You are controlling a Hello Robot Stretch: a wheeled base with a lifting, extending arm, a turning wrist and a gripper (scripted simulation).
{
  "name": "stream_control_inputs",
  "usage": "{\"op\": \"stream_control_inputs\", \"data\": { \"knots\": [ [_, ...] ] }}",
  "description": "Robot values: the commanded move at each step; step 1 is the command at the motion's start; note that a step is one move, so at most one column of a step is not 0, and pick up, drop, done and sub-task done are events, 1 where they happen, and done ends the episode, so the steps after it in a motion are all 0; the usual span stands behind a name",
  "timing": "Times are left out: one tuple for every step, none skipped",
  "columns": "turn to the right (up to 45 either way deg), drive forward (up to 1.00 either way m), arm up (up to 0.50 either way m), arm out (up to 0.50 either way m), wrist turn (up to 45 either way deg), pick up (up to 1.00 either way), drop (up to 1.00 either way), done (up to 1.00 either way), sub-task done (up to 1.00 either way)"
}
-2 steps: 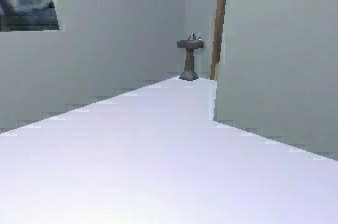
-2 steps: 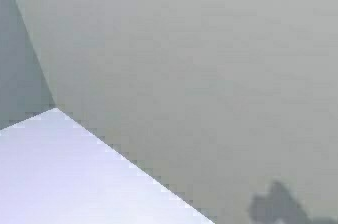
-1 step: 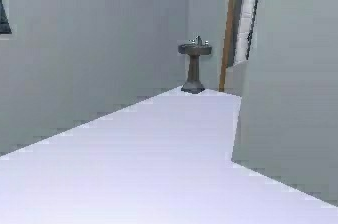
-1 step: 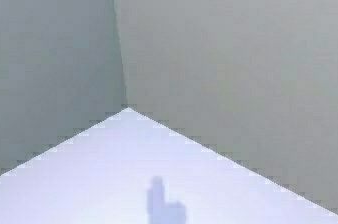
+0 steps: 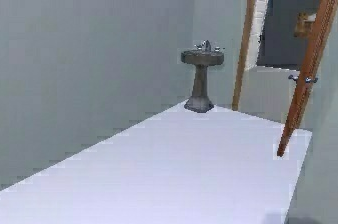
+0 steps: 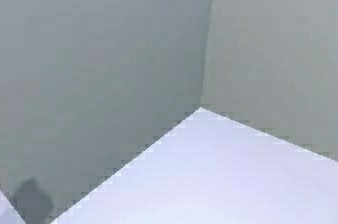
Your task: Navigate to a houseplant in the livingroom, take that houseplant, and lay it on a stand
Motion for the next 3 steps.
{"op": "stream_control_inputs", "data": {
  "knots": [
    [0.0, 0.95, 0.00, 0.00, 0.0, 0.00, 0.00, 0.00, 0.00],
    [24.0, 0.00, 0.00, 0.00, 0.0, 0.00, 0.00, 0.00, 0.00],
    [0.0, 0.05, 0.00, 0.00, 0.0, 0.00, 0.00, 0.00, 0.00]
  ]
}}
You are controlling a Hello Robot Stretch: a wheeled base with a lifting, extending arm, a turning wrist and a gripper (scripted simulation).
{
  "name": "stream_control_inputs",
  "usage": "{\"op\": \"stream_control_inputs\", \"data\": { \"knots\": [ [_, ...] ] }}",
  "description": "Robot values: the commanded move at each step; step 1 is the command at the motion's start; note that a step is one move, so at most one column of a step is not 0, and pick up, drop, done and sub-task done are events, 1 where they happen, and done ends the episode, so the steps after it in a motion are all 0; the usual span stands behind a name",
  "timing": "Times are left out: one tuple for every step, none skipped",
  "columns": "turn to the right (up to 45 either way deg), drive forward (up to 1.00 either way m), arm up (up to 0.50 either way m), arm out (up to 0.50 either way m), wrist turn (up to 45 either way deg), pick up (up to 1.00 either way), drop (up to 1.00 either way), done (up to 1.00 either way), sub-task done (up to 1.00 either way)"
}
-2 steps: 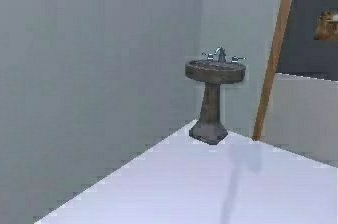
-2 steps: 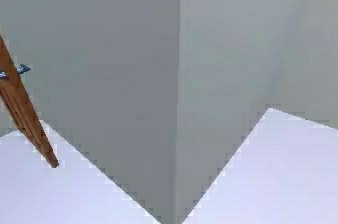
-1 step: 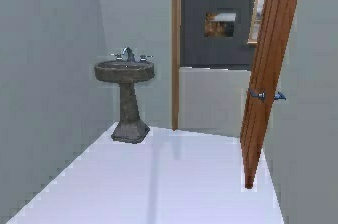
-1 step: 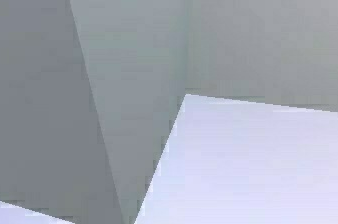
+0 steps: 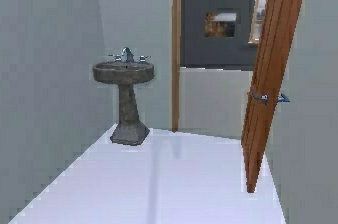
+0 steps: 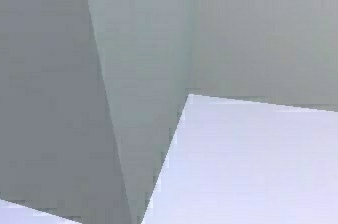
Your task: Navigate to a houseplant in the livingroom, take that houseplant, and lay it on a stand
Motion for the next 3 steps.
{"op": "stream_control_inputs", "data": {
  "knots": [
    [12.0, 0.00, 0.00, 0.00, 0.0, 0.00, 0.00, 0.00, 0.00],
    [0.0, 0.10, 0.00, 0.00, 0.0, 0.00, 0.00, 0.00, 0.00],
    [-6.0, 0.00, 0.00, 0.00, 0.0, 0.00, 0.00, 0.00, 0.00]
  ]
}}
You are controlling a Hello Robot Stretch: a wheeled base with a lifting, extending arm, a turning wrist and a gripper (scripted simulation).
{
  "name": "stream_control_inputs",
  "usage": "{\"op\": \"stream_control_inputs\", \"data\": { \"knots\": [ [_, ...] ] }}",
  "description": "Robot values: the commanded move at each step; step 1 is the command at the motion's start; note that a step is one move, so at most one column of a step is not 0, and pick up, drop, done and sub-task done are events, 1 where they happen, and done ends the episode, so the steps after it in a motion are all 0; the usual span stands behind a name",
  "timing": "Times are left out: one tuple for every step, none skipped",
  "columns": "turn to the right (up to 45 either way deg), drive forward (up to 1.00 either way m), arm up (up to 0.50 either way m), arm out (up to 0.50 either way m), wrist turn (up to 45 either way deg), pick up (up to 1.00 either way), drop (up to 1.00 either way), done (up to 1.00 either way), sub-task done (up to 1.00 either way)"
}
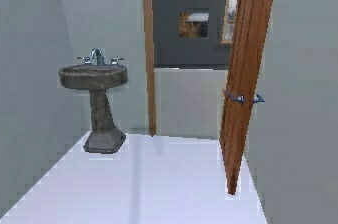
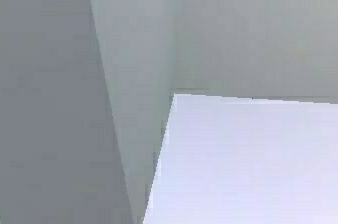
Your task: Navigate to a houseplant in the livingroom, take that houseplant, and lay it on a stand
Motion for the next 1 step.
{"op": "stream_control_inputs", "data": {
  "knots": [
    [-3.0, 0.00, 0.00, 0.00, 0.0, 0.00, 0.00, 0.00, 0.00]
  ]
}}
